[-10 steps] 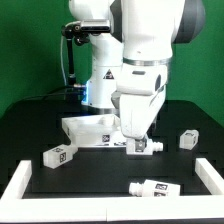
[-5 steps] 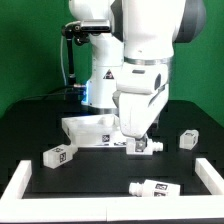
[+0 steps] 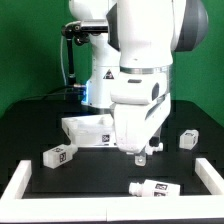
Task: Assemble one leg
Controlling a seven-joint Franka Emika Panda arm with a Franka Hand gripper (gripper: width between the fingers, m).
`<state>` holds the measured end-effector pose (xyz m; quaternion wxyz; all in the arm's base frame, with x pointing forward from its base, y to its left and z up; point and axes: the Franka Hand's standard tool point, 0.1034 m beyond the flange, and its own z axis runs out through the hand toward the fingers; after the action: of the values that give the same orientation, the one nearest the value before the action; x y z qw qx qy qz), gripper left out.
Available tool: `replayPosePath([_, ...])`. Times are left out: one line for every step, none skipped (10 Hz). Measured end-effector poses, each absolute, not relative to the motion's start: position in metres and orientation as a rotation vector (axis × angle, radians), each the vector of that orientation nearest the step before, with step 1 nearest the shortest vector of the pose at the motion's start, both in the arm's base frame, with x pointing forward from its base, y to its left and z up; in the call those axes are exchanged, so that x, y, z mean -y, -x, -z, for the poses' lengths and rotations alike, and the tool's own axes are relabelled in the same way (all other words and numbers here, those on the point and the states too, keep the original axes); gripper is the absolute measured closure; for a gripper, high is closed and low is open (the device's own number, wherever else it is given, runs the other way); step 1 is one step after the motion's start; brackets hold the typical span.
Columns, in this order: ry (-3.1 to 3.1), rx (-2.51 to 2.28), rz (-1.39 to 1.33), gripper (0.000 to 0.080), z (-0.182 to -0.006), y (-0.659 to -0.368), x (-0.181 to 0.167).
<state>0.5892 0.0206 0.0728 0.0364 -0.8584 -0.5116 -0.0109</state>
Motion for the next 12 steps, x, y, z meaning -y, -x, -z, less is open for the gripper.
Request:
replayPosePath([2.637, 1.569, 0.032, 0.0150, -0.072, -0.589, -0.019])
replayPosePath([2.637, 1.568, 0.031, 0.0150, -0.072, -0.589, -0.019])
replayPosePath([2.641, 1.567, 0.037, 0.0150, -0.070, -0.589, -0.018])
replayPosePath([2.656, 1.559, 0.050, 0.0150, -0.058, -0.583, -0.014])
replayPosePath([2.662, 1.538, 0.034, 0.0150, -0.050, -0.582, -0.012])
replayPosePath([2.664, 1.536, 0.040, 0.0150, -0.047, -0.587, -0.011])
replayPosePath([2.665, 1.531, 0.037, 0.0150, -0.042, -0.587, -0.008])
replayPosePath([2.666, 1.521, 0.029, 0.0150, -0.037, -0.585, -0.005])
replayPosePath([2.668, 1.517, 0.030, 0.0150, -0.033, -0.586, -0.001])
replayPosePath([2.673, 1.512, 0.035, 0.0150, -0.034, -0.590, 0.002])
replayPosePath([2.679, 1.504, 0.040, 0.0150, -0.034, -0.593, 0.003])
replayPosePath([2.679, 1.500, 0.039, 0.0150, -0.030, -0.595, 0.002])
